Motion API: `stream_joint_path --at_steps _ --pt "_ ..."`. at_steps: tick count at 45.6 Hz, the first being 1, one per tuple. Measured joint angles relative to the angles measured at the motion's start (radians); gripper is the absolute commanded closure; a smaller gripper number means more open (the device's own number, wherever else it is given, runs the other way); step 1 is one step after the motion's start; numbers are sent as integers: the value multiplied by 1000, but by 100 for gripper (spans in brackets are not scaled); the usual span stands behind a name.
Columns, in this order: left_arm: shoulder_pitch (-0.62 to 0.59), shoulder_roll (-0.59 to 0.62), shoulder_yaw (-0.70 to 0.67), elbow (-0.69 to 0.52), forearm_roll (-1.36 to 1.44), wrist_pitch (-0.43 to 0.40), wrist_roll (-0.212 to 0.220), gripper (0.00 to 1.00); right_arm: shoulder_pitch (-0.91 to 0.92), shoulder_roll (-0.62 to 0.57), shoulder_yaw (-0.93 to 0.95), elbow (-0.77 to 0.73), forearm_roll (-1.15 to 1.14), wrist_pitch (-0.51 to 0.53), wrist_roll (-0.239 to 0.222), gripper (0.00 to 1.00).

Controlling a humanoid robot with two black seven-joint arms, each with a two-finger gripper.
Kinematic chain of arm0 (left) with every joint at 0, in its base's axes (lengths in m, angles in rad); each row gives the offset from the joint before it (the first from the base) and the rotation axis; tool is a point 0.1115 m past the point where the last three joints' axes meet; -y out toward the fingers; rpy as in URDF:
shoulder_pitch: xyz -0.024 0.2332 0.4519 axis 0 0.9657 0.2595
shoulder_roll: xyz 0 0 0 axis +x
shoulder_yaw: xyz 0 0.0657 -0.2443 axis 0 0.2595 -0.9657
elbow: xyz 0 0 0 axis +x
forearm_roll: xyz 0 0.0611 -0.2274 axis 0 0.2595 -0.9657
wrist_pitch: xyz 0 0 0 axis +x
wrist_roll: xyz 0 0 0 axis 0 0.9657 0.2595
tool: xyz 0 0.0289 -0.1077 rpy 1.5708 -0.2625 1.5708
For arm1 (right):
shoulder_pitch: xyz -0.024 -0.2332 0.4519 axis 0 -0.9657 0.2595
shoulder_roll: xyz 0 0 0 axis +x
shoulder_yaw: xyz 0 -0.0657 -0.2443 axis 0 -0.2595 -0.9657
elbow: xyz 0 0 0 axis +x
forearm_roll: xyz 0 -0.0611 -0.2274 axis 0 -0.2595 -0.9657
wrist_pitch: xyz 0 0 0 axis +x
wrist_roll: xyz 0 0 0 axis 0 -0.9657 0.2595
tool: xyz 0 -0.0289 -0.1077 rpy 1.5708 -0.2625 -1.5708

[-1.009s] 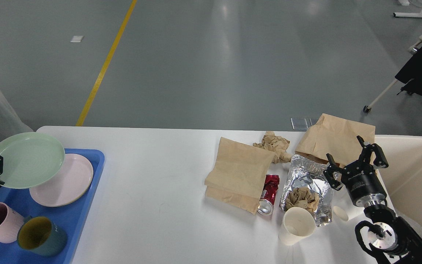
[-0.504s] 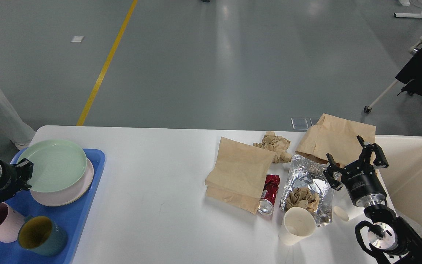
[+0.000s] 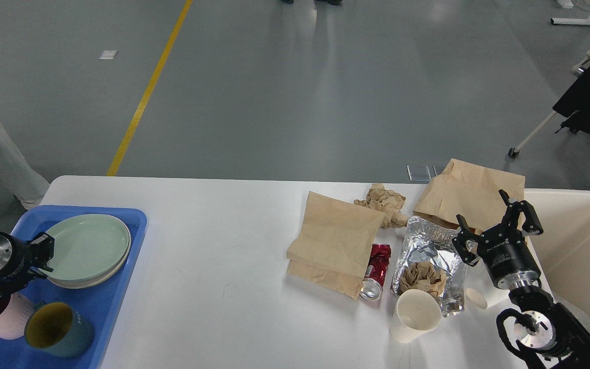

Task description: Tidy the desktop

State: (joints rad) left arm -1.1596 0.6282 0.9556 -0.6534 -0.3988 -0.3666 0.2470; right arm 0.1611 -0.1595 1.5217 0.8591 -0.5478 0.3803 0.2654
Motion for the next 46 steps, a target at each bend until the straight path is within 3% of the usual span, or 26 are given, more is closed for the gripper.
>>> stream_joint_path --at_steps 6,9,16,20,25,31,46 --pt "0 1 0 0 0 26 -1 13 0 0 0 0 0 0 0 0" --pt "-8 5 -1 0 0 29 -1 8 0 0 0 0 0 0 0 0" --pt "-63 27 -9 0 6 10 -2 4 0 0 0 0 0 0 0 0" --pt "-98 65 -89 0 8 -18 -5 4 0 0 0 0 0 0 0 0" --pt "-89 161 -357 0 10 -35 -18 4 0 0 0 0 0 0 0 0" --pt "43 196 -699 1 11 -42 -29 4 0 0 0 0 0 0 0 0" --pt "361 36 -1584 1 11 -47 -174 4 0 0 0 0 0 0 0 0"
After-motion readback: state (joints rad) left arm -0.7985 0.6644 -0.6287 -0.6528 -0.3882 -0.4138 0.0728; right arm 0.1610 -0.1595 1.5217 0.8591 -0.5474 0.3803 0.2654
